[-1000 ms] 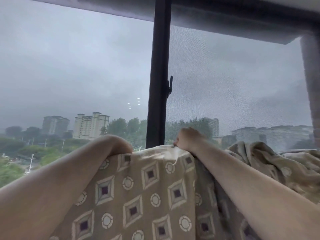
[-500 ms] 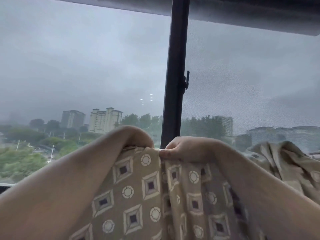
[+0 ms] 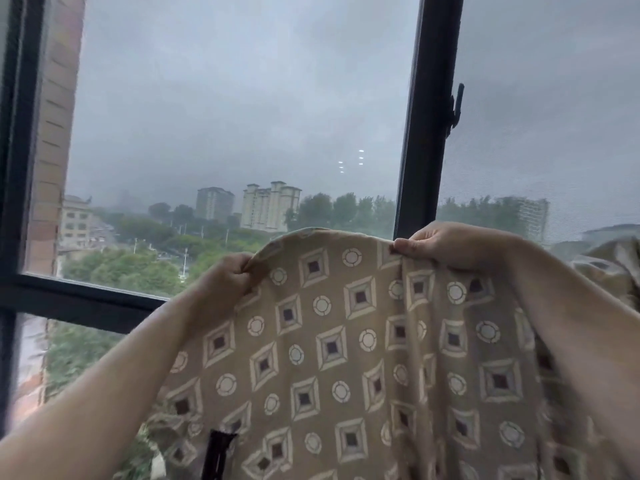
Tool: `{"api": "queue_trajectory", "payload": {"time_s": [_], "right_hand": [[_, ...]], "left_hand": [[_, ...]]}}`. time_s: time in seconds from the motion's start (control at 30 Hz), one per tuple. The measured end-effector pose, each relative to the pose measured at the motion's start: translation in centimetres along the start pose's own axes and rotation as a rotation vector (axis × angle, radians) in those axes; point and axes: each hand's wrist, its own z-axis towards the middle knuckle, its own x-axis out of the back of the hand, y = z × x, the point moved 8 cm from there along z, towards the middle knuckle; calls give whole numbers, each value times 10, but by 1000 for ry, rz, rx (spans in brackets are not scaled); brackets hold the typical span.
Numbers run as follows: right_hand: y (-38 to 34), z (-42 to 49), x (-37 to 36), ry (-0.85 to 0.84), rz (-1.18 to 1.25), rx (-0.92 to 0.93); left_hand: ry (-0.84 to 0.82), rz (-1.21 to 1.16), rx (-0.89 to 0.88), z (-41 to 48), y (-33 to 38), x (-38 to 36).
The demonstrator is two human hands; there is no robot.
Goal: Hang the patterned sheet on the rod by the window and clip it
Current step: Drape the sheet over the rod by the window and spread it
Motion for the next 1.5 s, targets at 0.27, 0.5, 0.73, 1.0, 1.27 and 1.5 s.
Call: {"api": "queue_trajectory", "payload": {"time_s": [0.27, 0.5, 0.73, 1.0, 1.27, 1.5], "right_hand": [[2, 11, -1, 18, -63, 2], [5, 18, 4, 51, -256, -1], [12, 20, 3, 13, -277, -26], [15, 23, 0, -8, -161, -36], [17, 30, 5, -16, 49, 37], [18, 35, 2, 7, 66, 30]], "left_hand": [[57, 327, 16, 2, 4, 16], [177, 431, -8, 7, 31, 21], [189, 745, -40, -6, 24, 24], [194, 785, -182, -55, -4, 4], [549, 624, -69, -88, -7, 46], [184, 1157, -310, -110, -33, -54]]}}
